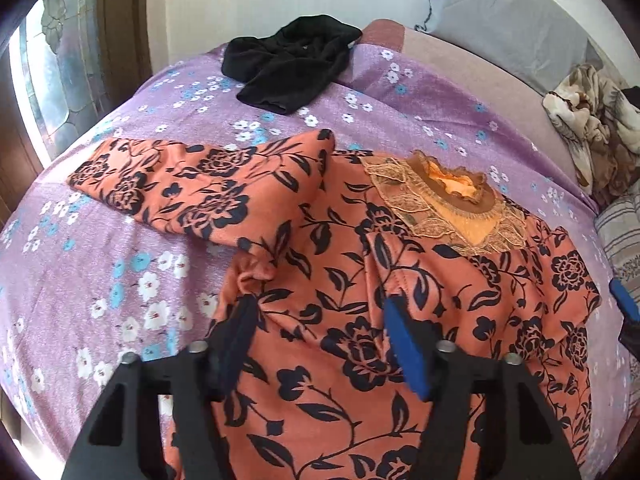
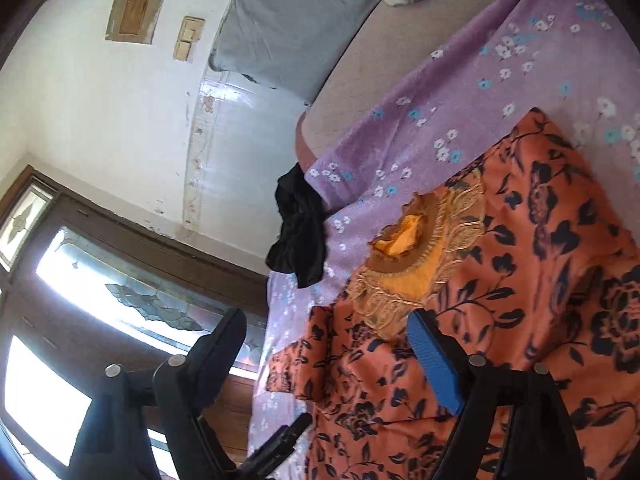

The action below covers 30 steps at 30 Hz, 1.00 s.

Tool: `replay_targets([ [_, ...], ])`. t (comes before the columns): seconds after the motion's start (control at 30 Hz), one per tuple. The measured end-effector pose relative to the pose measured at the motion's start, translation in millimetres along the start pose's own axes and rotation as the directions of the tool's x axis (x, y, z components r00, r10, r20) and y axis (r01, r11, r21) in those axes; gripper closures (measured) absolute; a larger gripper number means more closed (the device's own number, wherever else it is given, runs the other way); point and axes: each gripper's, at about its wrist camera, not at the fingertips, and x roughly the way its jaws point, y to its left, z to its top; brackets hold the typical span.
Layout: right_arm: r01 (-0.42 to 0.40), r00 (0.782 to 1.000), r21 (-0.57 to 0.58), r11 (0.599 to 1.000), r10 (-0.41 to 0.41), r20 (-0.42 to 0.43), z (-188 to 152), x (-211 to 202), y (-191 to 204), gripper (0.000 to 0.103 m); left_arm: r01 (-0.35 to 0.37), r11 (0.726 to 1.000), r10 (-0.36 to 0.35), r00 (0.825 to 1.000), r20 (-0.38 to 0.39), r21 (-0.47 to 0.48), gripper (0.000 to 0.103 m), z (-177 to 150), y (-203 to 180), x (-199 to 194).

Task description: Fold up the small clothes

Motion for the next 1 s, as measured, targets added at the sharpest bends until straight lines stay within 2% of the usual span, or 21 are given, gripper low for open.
replay_targets([
  [0.13,0.098,0.995,0.039,0.994,-0.097,-0.032,-6,-13,-32,0.020,0.124,0.992,-0.124,0.991,-0.053,0.008,0.050,7,-14,24],
  [0.17,0.123,0.992,0.034,0.992,-0.122,-0.035,-6,-13,-37,0.020,0.136,0.991,-0.135,0.989,-0.064,0.010,0.048,7,-18,29],
  [0.27,0.241,0.969,-0.047,0.969,-0.243,-0.050,-4,-7,-45,0.022,0.136,0.991,-0.134,0.987,-0.094,0.014,0.031,10,-27,43],
  [0.33,0.290,0.952,-0.070,0.955,-0.295,-0.079,-3,-1,-54,0.027,0.156,0.987,-0.153,0.984,-0.095,0.025,0.031,16,-32,53],
  [0.43,0.384,0.919,-0.076,0.920,-0.389,-0.065,1,1,-66,0.047,0.224,0.972,-0.216,0.971,-0.105,0.067,0.031,23,-43,60],
  [0.47,0.413,0.908,-0.067,0.908,-0.417,-0.048,5,0,-72,0.062,0.232,0.969,-0.221,0.969,-0.111,0.090,0.032,23,-48,61],
  [0.53,0.436,0.899,-0.030,0.899,-0.437,-0.020,13,-5,-84,0.071,0.254,0.958,-0.240,0.964,-0.111,0.135,0.055,23,-56,61],
  [0.57,0.440,0.898,-0.012,0.898,-0.440,0.003,17,-9,-88,0.071,0.263,0.952,-0.245,0.962,-0.121,0.159,0.079,23,-58,62],
  [0.6,0.437,0.899,-0.003,0.899,-0.437,0.029,22,-12,-90,0.072,0.264,0.948,-0.243,0.961,-0.133,0.177,0.089,23,-61,64],
  [0.63,0.436,0.899,-0.004,0.900,-0.435,0.055,25,-14,-90,0.072,0.266,0.946,-0.244,0.961,-0.133,0.185,0.094,23,-61,66],
  [0.73,0.427,0.901,-0.036,0.903,-0.423,0.094,34,-15,-80,0.071,0.294,0.940,-0.278,0.954,-0.108,0.174,0.098,27,-55,63],
  [0.8,0.410,0.910,-0.028,0.912,-0.407,0.082,36,-12,-79,0.071,0.343,0.927,-0.334,0.939,-0.086,0.149,0.099,32,-50,58],
  [0.87,0.413,0.910,-0.025,0.910,-0.411,0.055,36,-6,-81,0.071,0.364,0.920,-0.361,0.931,-0.050,0.145,0.099,39,-46,51],
  [0.93,0.423,0.906,-0.025,0.906,-0.422,0.035,32,-2,-84,0.071,0.335,0.930,-0.337,0.941,-0.019,0.151,0.102,46,-43,48],
  [1.0,0.436,0.900,-0.028,0.899,-0.436,0.020,28,3,-86,0.071,0.268,0.951,-0.274,0.962,0.019,0.153,0.103,53,-37,49],
])
